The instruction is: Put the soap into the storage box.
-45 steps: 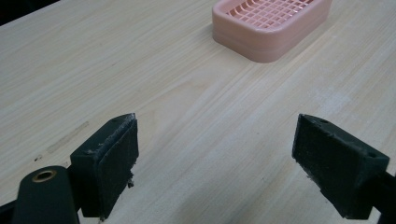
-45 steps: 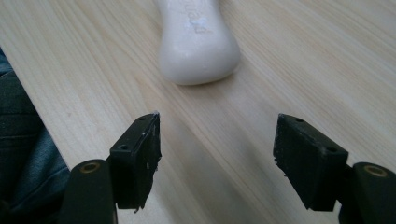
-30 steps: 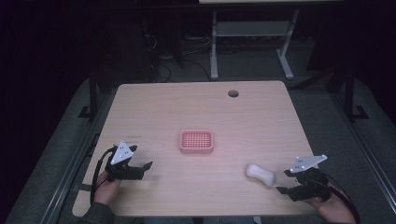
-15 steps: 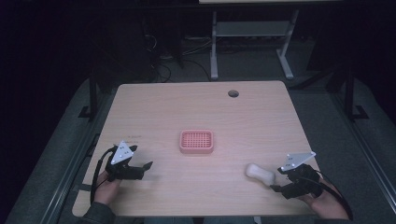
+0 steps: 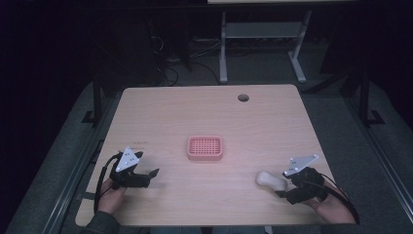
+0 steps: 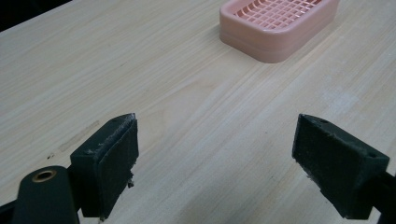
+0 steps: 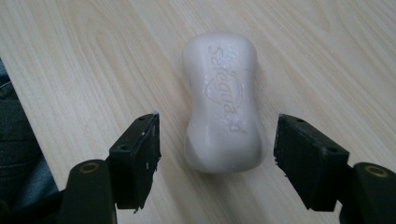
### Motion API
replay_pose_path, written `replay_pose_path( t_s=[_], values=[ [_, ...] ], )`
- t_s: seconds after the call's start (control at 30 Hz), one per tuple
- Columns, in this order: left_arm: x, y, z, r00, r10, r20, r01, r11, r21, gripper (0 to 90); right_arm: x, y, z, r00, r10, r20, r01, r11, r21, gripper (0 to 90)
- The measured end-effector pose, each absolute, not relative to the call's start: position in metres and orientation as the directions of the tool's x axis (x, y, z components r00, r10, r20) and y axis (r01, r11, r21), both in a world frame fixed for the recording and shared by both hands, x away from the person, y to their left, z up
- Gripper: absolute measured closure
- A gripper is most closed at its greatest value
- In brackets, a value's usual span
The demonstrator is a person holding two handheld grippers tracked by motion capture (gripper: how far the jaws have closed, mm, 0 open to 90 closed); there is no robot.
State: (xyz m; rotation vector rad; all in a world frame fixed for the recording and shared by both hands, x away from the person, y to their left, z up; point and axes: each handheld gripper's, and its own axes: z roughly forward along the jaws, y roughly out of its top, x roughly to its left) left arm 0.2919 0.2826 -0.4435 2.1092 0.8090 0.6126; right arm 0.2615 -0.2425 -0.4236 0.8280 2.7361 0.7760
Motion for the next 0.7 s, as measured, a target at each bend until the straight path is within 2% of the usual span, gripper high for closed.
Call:
replay_pose_path(
  t_s=[0.7],
  values=[
    [0.292, 0.282, -0.444, 0.678, 0.721, 0.143, 0.343, -0.482, 0.806, 13.9, 0.287, -0.217, -0.43, -0.854, 0.52, -0.027, 0.441, 0.751, 0.492, 30.8]
  ],
)
